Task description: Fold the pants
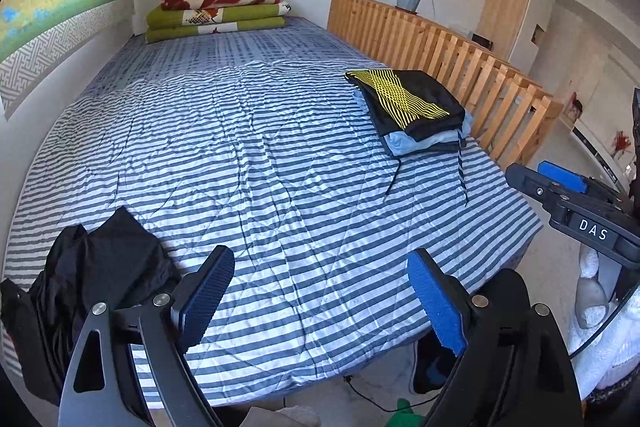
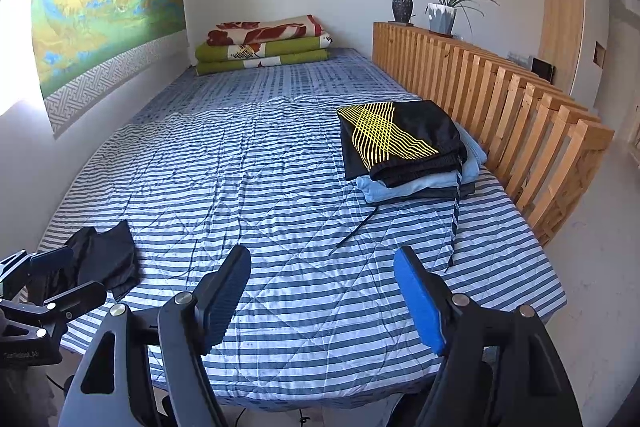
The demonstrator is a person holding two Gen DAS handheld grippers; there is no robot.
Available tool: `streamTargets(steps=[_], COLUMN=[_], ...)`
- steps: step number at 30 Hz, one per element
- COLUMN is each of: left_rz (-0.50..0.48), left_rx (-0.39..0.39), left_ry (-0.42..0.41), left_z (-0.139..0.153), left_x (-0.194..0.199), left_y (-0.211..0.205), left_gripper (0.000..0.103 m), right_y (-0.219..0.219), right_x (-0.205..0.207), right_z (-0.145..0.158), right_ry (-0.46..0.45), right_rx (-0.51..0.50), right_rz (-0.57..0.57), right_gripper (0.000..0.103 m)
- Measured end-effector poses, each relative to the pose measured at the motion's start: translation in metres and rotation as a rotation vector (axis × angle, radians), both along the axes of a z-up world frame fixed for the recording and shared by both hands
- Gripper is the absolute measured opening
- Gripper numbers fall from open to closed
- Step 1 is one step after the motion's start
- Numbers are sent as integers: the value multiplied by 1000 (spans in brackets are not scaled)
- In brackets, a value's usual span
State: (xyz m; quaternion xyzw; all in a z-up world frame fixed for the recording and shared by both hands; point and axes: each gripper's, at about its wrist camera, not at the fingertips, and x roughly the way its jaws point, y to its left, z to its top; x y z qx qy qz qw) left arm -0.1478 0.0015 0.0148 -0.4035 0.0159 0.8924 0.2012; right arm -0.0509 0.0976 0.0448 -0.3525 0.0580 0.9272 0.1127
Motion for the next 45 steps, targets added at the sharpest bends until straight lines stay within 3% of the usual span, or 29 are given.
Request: streamTargets(steps=[25,45], left_rz=[0,-17], left_rx=[16,21], left_ry=[9,14], left_z=[-1,3], left_x=[5,4], left_y=[-9,-6], left_gripper=[92,92], right_y=[-3,-1], right_x=[8,7], right_z=[10,10], right_ry=[44,30], right_rx=[-17,-2], right_rz=[8,0], right_gripper=[71,71])
